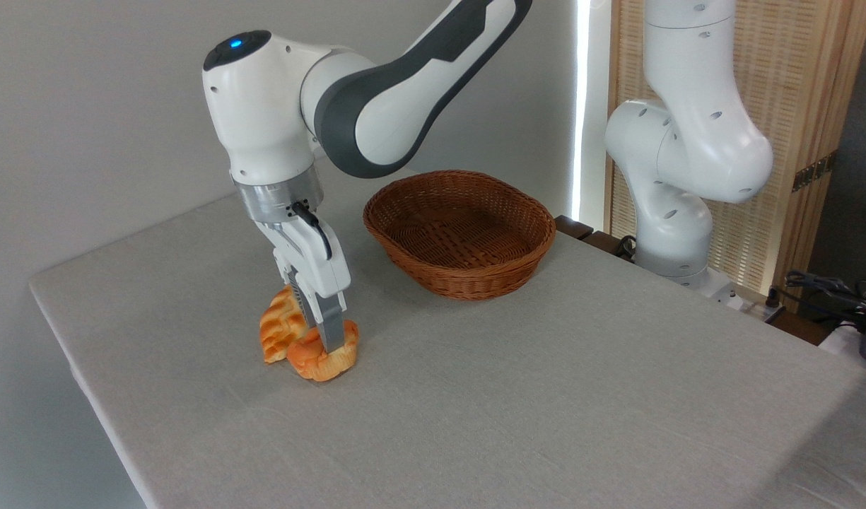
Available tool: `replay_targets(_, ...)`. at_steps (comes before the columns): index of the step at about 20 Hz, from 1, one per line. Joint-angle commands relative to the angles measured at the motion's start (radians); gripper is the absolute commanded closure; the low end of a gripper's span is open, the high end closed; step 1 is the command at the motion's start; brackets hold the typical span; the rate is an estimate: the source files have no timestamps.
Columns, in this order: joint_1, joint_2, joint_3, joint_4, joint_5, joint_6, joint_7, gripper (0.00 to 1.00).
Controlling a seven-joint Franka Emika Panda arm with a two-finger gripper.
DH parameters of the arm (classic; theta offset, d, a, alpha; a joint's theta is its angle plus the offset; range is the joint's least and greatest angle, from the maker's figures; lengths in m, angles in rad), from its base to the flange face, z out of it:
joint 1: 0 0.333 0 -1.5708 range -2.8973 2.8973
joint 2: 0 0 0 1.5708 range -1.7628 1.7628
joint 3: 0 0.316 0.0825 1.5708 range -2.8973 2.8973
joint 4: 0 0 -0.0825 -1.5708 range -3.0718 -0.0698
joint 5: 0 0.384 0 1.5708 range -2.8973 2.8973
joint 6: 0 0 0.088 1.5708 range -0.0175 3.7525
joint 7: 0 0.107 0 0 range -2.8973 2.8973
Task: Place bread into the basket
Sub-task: 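Close the gripper around the round orange bun, then lift the bun and carry it over the wicker basket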
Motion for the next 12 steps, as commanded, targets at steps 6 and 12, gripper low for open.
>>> replay_targets(6, -0.039, -0.187, 0.003, 0.095, -0.070, -0.323, 0.018, 0.60)
replay_targets(12, -0.177, -0.470, 0.017, -0.131, -0.072, -0.472, 0.035, 0.59)
